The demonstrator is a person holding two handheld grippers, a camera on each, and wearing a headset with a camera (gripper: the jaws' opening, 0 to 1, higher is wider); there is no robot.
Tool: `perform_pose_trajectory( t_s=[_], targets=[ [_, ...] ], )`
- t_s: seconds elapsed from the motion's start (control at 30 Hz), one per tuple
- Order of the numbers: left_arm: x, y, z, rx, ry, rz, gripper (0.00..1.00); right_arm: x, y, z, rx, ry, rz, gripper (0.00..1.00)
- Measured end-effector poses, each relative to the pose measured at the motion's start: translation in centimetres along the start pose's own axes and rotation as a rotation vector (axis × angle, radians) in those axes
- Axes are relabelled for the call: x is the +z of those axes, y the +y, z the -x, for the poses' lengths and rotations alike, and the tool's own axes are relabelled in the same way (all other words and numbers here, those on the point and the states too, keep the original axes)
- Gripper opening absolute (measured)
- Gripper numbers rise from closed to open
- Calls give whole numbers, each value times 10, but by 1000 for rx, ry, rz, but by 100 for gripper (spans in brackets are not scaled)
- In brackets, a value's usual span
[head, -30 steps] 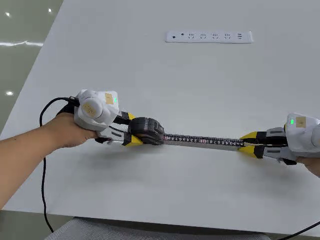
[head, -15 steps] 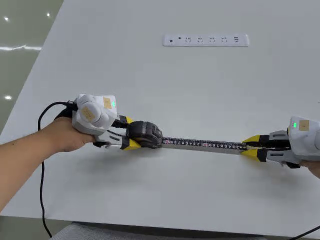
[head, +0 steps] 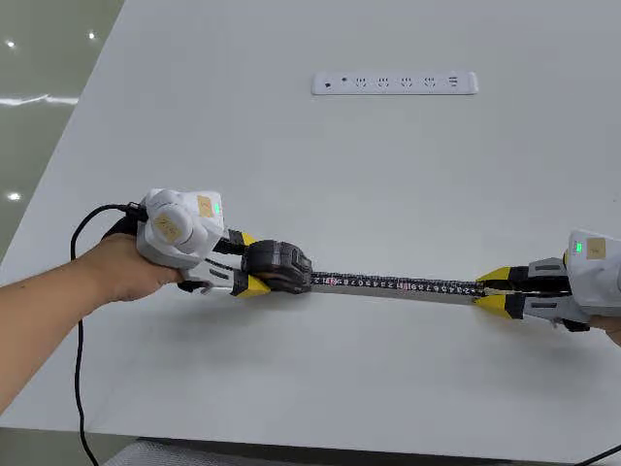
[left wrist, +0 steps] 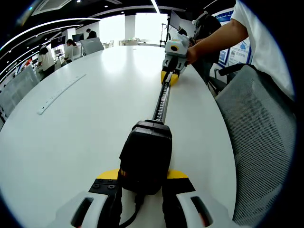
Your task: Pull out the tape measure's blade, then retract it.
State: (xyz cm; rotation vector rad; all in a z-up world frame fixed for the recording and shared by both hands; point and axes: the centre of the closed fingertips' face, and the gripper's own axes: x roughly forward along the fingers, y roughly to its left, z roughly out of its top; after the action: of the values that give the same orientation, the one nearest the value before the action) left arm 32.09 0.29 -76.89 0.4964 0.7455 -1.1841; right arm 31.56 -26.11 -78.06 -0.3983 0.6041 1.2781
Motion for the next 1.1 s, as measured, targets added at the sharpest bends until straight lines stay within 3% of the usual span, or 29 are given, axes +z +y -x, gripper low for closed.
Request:
perform_pose_trajectory(
  t_s=[0.33,0.8,1.1],
  targets=[
    [0,0,0,2,0,0,29,-5,-2,3,-6,3,-13,8],
    [0,0,0,21,11,13,30,-3,-3,0,-8,-2,-96,9],
    [1,0,0,26,22,15,30,-3,-3,-1,-1,4,-90,10]
  ],
)
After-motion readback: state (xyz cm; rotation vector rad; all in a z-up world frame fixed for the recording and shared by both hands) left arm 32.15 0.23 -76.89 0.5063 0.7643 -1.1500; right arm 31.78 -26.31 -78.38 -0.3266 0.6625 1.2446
